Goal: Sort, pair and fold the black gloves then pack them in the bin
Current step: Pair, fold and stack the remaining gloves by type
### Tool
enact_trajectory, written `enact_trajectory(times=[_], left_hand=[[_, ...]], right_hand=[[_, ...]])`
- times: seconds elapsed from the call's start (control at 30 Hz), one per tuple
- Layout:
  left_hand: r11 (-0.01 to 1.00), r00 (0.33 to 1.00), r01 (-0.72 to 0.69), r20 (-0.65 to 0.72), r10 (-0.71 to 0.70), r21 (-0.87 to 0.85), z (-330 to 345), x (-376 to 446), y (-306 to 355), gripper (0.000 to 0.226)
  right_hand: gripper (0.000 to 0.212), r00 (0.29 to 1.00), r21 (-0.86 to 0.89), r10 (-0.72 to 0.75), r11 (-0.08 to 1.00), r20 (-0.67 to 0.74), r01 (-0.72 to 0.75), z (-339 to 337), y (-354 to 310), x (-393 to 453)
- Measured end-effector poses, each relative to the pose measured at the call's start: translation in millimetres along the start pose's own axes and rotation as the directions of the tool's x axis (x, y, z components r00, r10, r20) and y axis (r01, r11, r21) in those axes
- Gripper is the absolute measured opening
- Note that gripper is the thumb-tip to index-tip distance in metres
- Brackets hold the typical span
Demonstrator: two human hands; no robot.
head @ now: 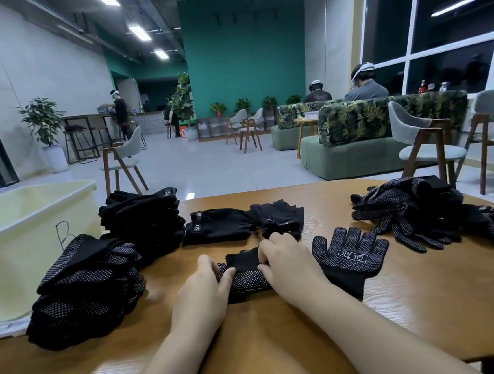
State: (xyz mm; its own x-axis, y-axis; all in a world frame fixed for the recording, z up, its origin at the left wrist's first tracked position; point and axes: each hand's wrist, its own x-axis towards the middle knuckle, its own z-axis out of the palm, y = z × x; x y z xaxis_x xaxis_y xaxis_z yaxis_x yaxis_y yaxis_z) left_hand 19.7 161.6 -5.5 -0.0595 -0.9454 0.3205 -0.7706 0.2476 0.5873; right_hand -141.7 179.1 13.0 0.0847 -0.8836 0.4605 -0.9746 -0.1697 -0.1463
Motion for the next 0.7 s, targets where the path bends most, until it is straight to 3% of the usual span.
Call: enact_trajectory(times=[0.1, 0.23, 0.37, 0.53, 0.6, 0.7], left_hand=[[1.000, 0.999, -0.007, -0.053, 0.008, 0.007, -6, -6, 5, 0.028], [0.997, 1.000, 0.000, -0.005, 0.001, 0.074, -7, -15, 10, 0.029], [0.995, 0.998, 0.025, 0.055, -0.020, -0.093, -6, -19, 14, 0.045], [0.922, 0.999, 0.007, -0.026, -0.018, -0.386, -13, -13, 24, 0.054], [0.909, 0.997, 0.009, -0.062, -0.038, -0.416, -15, -10, 21, 0.051], [0.929, 0.993, -0.004, -0.112, -0.041, -0.371, -21, -3, 9, 0.051]], right_hand=[[0.021, 0.995, 0.070, -0.069, 0.995, 0.068, 0.064, 0, -2, -10], [0.026, 0.987, 0.078, -0.008, 0.997, 0.160, -0.005, 8, -3, -17], [0.024, 0.995, 0.068, -0.009, 0.998, 0.095, 0.003, 8, -4, -9], [0.022, 0.996, 0.437, 0.001, 0.898, 0.092, -0.041, 5, -18, -8], [0.019, 0.991, 0.557, -0.060, 0.830, 0.123, -0.019, 4, -28, -8], [0.023, 0.973, 0.565, -0.195, 0.820, 0.126, 0.092, 6, -38, -5]])
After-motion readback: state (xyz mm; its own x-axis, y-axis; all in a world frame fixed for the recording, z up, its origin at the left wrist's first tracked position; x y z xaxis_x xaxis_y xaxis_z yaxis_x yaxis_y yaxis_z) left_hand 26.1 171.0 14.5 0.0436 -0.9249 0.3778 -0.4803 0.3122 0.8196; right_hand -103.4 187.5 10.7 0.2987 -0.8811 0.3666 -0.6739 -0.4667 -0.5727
